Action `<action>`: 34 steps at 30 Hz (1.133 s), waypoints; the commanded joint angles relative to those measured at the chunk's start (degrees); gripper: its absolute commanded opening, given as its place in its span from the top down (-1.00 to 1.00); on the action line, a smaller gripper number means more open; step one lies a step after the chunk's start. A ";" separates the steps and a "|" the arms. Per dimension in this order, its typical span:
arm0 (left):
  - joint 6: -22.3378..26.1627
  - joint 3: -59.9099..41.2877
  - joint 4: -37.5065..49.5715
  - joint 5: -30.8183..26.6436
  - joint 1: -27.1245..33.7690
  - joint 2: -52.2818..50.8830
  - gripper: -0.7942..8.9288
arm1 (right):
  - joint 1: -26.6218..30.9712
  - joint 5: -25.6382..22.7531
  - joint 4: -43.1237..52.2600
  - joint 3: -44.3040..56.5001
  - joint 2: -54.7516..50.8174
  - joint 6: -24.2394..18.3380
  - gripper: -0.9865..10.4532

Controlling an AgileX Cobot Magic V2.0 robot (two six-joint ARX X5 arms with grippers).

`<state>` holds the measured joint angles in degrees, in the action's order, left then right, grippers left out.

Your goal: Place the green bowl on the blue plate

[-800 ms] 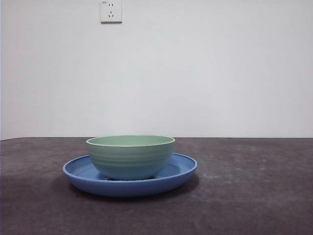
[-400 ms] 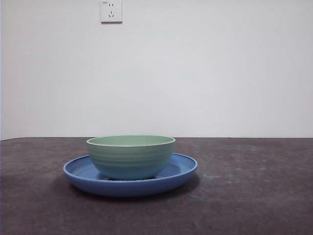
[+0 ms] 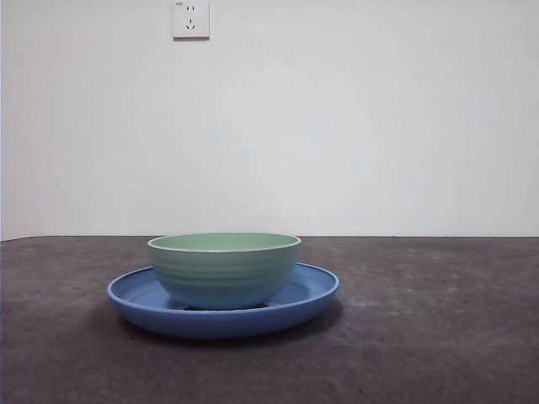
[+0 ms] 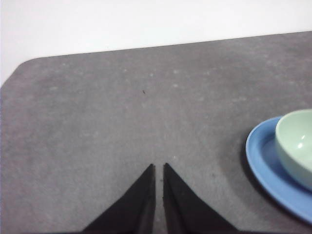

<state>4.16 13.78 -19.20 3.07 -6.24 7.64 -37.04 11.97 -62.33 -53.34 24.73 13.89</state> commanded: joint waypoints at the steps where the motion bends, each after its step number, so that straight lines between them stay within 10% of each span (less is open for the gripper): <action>1: 0.76 -3.91 2.84 0.11 0.00 -2.21 0.78 | -0.44 -0.02 0.59 -0.35 0.15 0.44 0.79; 34: -2.27 -13.14 8.28 -3.15 5.79 -7.45 0.78 | -0.44 -0.02 0.59 -0.35 0.15 0.44 0.79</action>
<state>2.44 1.85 -10.44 0.23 -0.49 0.25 -37.04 11.97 -62.33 -53.34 24.73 13.89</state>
